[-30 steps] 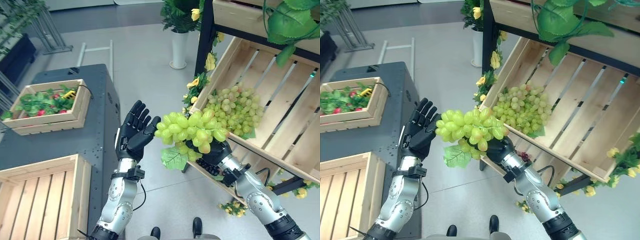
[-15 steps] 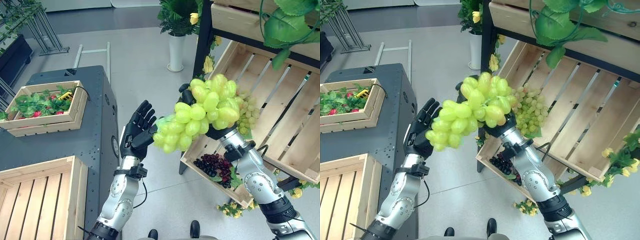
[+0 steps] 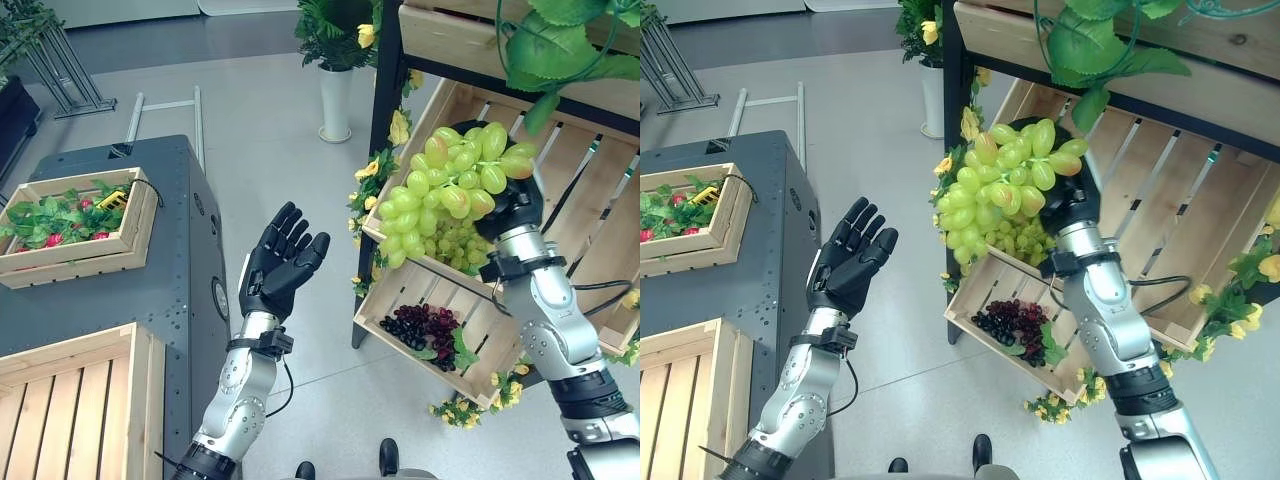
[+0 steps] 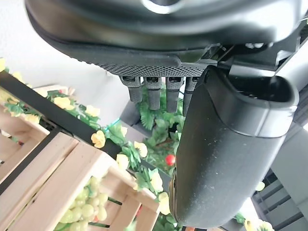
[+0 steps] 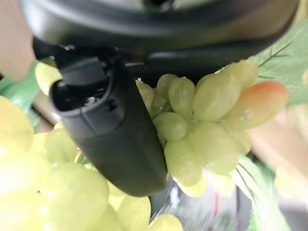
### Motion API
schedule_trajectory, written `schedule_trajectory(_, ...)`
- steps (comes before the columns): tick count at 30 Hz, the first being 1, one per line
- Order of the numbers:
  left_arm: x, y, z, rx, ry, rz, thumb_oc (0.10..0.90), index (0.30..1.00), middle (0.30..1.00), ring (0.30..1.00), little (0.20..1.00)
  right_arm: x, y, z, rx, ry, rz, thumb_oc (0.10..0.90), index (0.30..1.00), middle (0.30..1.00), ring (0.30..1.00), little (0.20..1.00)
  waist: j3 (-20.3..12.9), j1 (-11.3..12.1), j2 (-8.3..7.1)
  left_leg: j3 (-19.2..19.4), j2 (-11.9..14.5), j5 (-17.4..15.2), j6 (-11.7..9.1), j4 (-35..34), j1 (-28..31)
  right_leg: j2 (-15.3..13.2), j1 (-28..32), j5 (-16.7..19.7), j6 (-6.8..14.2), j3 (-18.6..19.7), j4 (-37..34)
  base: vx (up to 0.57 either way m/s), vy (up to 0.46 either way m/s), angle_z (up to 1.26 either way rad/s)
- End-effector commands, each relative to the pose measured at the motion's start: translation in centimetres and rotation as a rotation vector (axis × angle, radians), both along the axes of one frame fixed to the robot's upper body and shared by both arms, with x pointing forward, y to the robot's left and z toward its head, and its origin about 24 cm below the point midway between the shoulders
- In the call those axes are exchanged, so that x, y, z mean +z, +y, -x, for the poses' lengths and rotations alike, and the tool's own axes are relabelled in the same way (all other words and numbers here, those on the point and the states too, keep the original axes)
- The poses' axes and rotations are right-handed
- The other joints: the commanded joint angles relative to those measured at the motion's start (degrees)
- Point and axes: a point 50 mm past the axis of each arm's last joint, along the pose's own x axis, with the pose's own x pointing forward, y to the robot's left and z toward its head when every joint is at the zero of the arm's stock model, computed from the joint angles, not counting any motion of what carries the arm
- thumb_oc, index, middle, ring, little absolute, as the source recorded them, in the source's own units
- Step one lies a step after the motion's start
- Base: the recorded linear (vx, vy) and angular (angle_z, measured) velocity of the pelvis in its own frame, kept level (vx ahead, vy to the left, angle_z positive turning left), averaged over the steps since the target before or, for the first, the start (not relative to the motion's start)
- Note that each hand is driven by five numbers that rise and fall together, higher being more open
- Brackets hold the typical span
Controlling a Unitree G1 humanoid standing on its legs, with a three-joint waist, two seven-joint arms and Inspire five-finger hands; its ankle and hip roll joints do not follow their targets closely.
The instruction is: Pick up the fruits from the basket on one side to the basket on the other side
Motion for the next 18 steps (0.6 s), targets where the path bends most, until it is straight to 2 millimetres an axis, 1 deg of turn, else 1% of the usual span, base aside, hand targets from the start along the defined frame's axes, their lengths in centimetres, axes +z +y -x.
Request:
schedule_trajectory(1, 4.2, 0.3, -1.6, -0.035, -0.201, -0.017, 0.800, 0.900, 0.900, 0.900, 0.900, 7.0, -3.3, 0.1, -0.185, -0.302, -0.055, 0.400, 0.300, 0.300, 0.300, 0.300, -5.6, -0.2, -1.71, 1.0, -0.3, 0.6, 1.1, 0.1, -3.2, -0.2, 5.2, -1.9, -0.2, -1.4, 0.1, 0.00, 0.000, 0.00)
schedule_trajectory(2, 4.2, 0.3, -1.6, -0.036, -0.200, -0.017, 0.800, 0.900, 0.900, 0.900, 0.900, 6.8, -3.7, 0.0, -0.208, -0.281, -0.054, 0.400, 0.300, 0.300, 0.300, 0.300, -5.6, -0.1, -1.75, 1.0, -0.3, 0.6, 1.1, 0.1, -3.2, -0.3, 5.2, -1.8, -0.1, -1.5, 0.1, 0.00, 0.000, 0.00)
schedule_trajectory(3, 4.2, 0.5, -1.6, -0.036, -0.198, -0.018, 0.800, 0.900, 0.900, 0.900, 0.900, 6.5, -5.0, -0.3, -0.259, -0.238, -0.061, 0.400, 0.300, 0.300, 0.300, 0.300, -5.5, -0.1, -1.91, 1.0, -0.2, 0.6, 1.0, 0.1, -3.1, -0.3, 5.2, -1.7, -0.1, -1.5, 0.1, 0.00, 0.000, 0.00)
schedule_trajectory(5, 4.4, 0.6, -1.7, -0.040, -0.200, -0.020, 0.800, 0.900, 0.900, 0.900, 0.900, 5.9, -6.7, -0.7, -0.335, -0.159, -0.053, 0.400, 0.300, 0.300, 0.300, 0.300, -5.3, 0.0, -2.05, 1.0, -0.2, 0.6, 1.0, 0.1, -3.1, -0.4, 5.3, -1.7, 0.0, -1.7, 0.1, 0.00, 0.000, 0.00)
schedule_trajectory(6, 4.4, 0.6, -1.8, -0.042, -0.201, -0.023, 0.800, 0.900, 0.900, 0.900, 0.900, 5.6, -8.3, -0.9, -0.408, -0.122, -0.033, 0.400, 0.300, 0.300, 0.300, 0.300, -5.3, 0.0, -2.20, 1.0, -0.1, 0.6, 0.9, 0.1, -3.1, -0.4, 5.3, -1.6, 0.0, -1.8, 0.1, 0.00, 0.000, 0.00)
schedule_trajectory(7, 4.4, 0.6, -1.9, -0.043, -0.200, -0.024, 0.800, 0.900, 0.900, 0.900, 0.900, 5.5, -9.1, -1.0, -0.447, -0.099, -0.009, 0.400, 0.300, 0.300, 0.300, 0.300, -5.3, 0.0, -2.29, 1.0, -0.1, 0.7, 0.9, 0.1, -3.1, -0.4, 5.2, -1.5, 0.1, -1.8, 0.1, 0.00, 0.000, 0.00)
schedule_trajectory(8, 4.6, 0.5, -2.0, -0.044, -0.202, -0.027, 0.800, 0.900, 0.900, 0.900, 0.900, 5.2, -10.5, -1.2, -0.486, -0.049, -0.016, 0.400, 0.300, 0.300, 0.300, 0.300, -5.2, 0.1, -2.39, 1.1, 0.0, 0.8, 0.9, 0.1, -3.1, -0.5, 5.2, -1.4, 0.1, -1.9, 0.1, 0.00, 0.000, 0.00)
schedule_trajectory(10, 4.7, 0.4, -2.1, -0.050, -0.204, -0.032, 0.800, 0.900, 0.900, 0.900, 0.900, 4.8, -12.7, -1.1, -0.589, 0.019, -0.002, 0.400, 0.300, 0.300, 0.300, 0.300, -5.1, 0.3, -2.67, 1.0, 0.0, 1.0, 0.9, 0.1, -3.2, -0.5, 5.1, -1.2, 0.1, -2.2, 0.1, 0.00, 0.000, 0.00)
schedule_trajectory(11, 4.8, 0.4, -2.1, -0.051, -0.204, -0.033, 0.800, 0.900, 0.900, 0.900, 0.900, 4.7, -13.1, -1.1, -0.604, 0.035, 0.000, 0.400, 0.300, 0.300, 0.300, 0.300, -5.1, 0.3, -2.70, 0.9, 0.0, 1.0, 0.9, 0.1, -3.3, -0.5, 5.1, -1.2, 0.1, -2.3, 0.1, 0.00, 0.000, 0.00)
schedule_trajectory(12, 4.9, 0.3, -2.2, -0.055, -0.206, -0.036, 0.800, 0.900, 0.900, 0.900, 0.900, 4.5, -14.2, -1.0, -0.664, 0.064, 0.022, 0.400, 0.300, 0.300, 0.300, 0.300, -5.0, 0.4, -2.86, 0.9, 0.0, 1.1, 0.9, 0.1, -3.3, -0.5, 5.0, -1.1, 0.1, -2.4, 0.1, 0.00, 0.000, 0.00)
schedule_trajectory(15, 5.0, 0.3, -2.3, -0.066, -0.207, -0.046, 0.800, 0.900, 0.900, 0.900, 0.900, 4.2, -16.9, -0.4, -0.790, 0.144, -0.013, 0.400, 0.300, 0.300, 0.300, 0.300, -4.8, 0.8, -3.27, 0.8, 0.0, 1.2, 0.9, 0.1, -3.4, -0.6, 5.0, -0.8, 0.2, -2.6, 0.1, 0.00, -0.021, -0.07)
schedule_trajectory(17, 5.1, 0.2, -2.4, -0.070, -0.209, -0.049, 0.800, 0.900, 0.900, 0.900, 0.900, 3.8, -17.7, -0.1, -0.830, 0.183, -0.032, 0.400, 0.300, 0.300, 0.300, 0.300, -4.6, 0.9, -3.36, 0.7, -0.1, 1.2, 0.9, 0.1, -3.4, -0.5, 5.0, -0.7, 0.2, -2.6, 0.1, 0.00, -0.009, -0.02)
schedule_trajectory(18, 5.1, 0.2, -2.4, -0.072, -0.210, -0.051, 0.800, 0.900, 0.900, 0.900, 0.900, 3.3, -18.4, 0.2, -0.872, 0.219, -0.038, 0.400, 0.300, 0.300, 0.300, 0.300, -4.5, 1.0, -3.44, 0.6, -0.2, 1.2, 0.9, 0.1, -3.4, -0.6, 5.0, -0.6, 0.2, -2.6, 0.1, 0.00, 0.000, 0.00)
